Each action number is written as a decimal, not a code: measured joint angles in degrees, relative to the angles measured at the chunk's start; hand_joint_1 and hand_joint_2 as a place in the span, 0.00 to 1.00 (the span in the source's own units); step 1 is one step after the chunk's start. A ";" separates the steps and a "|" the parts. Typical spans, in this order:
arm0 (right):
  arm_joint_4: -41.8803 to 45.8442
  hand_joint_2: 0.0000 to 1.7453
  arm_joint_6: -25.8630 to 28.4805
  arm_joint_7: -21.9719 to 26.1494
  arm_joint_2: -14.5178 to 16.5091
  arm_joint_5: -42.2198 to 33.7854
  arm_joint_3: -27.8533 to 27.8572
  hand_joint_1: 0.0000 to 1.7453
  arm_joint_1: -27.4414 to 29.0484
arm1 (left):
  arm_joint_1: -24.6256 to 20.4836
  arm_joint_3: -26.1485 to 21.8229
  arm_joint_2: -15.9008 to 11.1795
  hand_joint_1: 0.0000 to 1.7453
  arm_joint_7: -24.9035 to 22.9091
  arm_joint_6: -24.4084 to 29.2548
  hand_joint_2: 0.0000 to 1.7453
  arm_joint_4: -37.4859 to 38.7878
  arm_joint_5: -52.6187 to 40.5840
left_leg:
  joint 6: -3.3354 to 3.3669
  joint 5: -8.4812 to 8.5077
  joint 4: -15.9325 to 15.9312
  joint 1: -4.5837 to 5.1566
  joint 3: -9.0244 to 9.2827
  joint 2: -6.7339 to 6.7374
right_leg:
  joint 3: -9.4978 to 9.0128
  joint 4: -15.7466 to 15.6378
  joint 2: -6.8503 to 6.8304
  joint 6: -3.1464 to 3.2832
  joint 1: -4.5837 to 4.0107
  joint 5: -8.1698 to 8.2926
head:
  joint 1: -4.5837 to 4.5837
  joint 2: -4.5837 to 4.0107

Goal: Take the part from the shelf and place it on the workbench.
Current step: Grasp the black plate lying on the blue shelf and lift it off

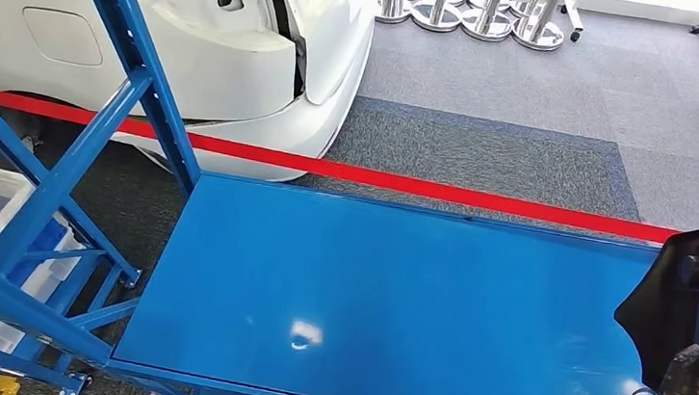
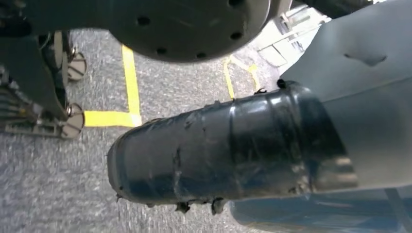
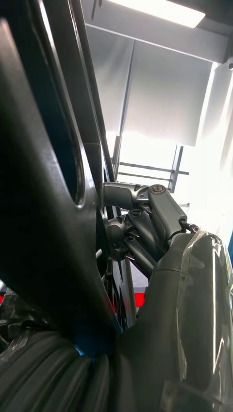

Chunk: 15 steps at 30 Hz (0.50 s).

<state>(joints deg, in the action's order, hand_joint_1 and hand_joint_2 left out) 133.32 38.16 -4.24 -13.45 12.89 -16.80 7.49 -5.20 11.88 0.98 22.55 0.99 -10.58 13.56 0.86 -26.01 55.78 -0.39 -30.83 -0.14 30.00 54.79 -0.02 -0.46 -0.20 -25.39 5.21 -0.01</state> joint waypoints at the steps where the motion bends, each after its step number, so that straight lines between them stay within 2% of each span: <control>1: -0.02 1.00 0.01 0.10 0.03 -0.14 0.01 1.00 0.04 | 0.00 -0.02 0.03 0.00 0.04 -0.23 0.00 0.00 0.09 | 0.27 0.26 -0.21 -0.14 -0.05 0.04 | 0.16 0.40 0.02 -0.29 0.02 -0.48 | -0.02 0.01; 2: -0.04 1.00 0.01 0.19 0.05 -0.27 0.03 1.00 0.08 | -0.01 -0.04 0.14 0.00 0.09 -0.41 0.00 0.00 0.18 | 0.57 0.55 -0.45 -0.32 -0.16 0.08 | 0.69 1.75 0.06 -0.62 0.08 -1.71 | -0.08 0.01; 3: -0.06 1.00 0.01 0.28 0.06 -0.40 0.07 1.00 0.13 | -0.02 -0.09 0.29 0.00 0.13 -0.53 0.00 0.00 0.27 | 0.81 0.85 -0.63 -0.49 -0.36 0.14 | 1.71 4.33 0.10 -1.00 0.21 -3.67 | -0.16 0.00; 5: -0.19 1.00 0.02 0.42 0.08 -0.68 0.12 1.00 0.33 | -0.05 -0.26 0.67 0.00 0.16 -0.51 0.00 0.00 0.39 | 1.00 1.34 -0.64 -0.49 -1.08 0.15 | 4.67 12.03 0.09 -1.76 0.69 -8.29 | -0.28 0.00; 6: -0.30 1.00 0.02 0.45 0.09 -0.81 0.14 1.00 0.48 | -0.05 -0.36 0.79 0.00 0.25 -0.49 0.00 0.00 0.43 | 0.96 1.60 -0.62 -0.49 -1.48 0.15 | 5.74 15.16 0.09 -2.03 0.92 -9.65 | -0.28 0.00; 7: -0.42 1.00 0.02 0.49 0.10 -0.93 0.14 1.00 0.63 | -0.04 -0.44 0.89 0.00 0.52 -0.47 0.00 0.00 0.43 | 0.88 1.87 -0.60 -0.49 -1.86 0.14 | 5.94 16.47 0.08 -2.20 1.11 -9.91 | -0.27 0.00; 8: -0.51 1.00 0.02 0.51 0.10 -1.04 0.16 1.00 0.74 | -0.04 -0.50 0.95 0.00 0.97 -0.47 0.00 0.00 0.43 | 0.77 2.16 -0.58 -0.50 -2.21 0.13 | 4.99 15.42 0.07 -2.27 1.25 -9.04 | -0.27 -0.01; 9: -0.56 1.00 0.02 0.53 0.10 -1.17 0.17 1.00 0.80 | -0.04 -0.54 0.96 0.00 1.54 -0.47 0.00 0.00 0.43 | 0.61 2.45 -0.57 -0.52 -2.51 0.11 | 2.97 12.28 0.06 -2.22 1.35 -7.44 | -0.27 -0.01; 11: -0.57 1.00 0.02 0.55 0.09 -1.38 0.25 1.00 0.83 | -0.06 -0.58 0.96 0.00 2.50 -0.51 0.00 0.00 0.43 | 0.11 3.10 -0.56 -0.51 -3.01 0.07 | -2.31 3.47 0.06 -1.84 1.33 -4.49 | -0.25 -0.01; 12: -0.56 1.00 0.02 0.53 0.09 -1.40 0.31 1.00 0.93 | -0.07 -0.59 0.97 0.00 2.76 -0.55 0.00 0.00 0.43 | -0.25 3.47 -0.62 -0.49 -3.15 0.06 | -3.93 0.46 0.09 -1.55 1.19 -3.63 | -0.22 -0.01; 13: -0.55 1.00 0.02 0.51 0.08 -1.37 0.41 1.00 1.02 | -0.08 -0.60 0.97 0.00 2.90 -0.58 0.00 0.00 0.43 | -0.66 3.84 -0.68 -0.50 -3.27 0.06 | -4.70 -1.24 0.13 -1.25 1.03 -3.32 | -0.23 -0.01; 15: -0.54 1.00 0.02 0.45 0.07 -1.30 0.65 1.00 1.27 | -0.06 -0.61 0.97 0.00 3.03 -0.63 0.00 0.00 0.43 | -1.57 4.62 -1.00 -0.59 -3.34 0.04 | -4.04 -1.68 0.14 -0.52 0.78 -2.74 | -0.24 -0.01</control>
<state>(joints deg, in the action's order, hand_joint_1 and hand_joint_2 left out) 132.78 38.18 -3.79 -13.38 11.59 -16.15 8.76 -5.26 11.28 1.96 25.57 0.36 -10.58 13.99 -0.71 -21.39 54.78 -0.99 -34.17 -0.10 25.96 53.11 0.12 -0.98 0.58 -28.13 4.97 -0.02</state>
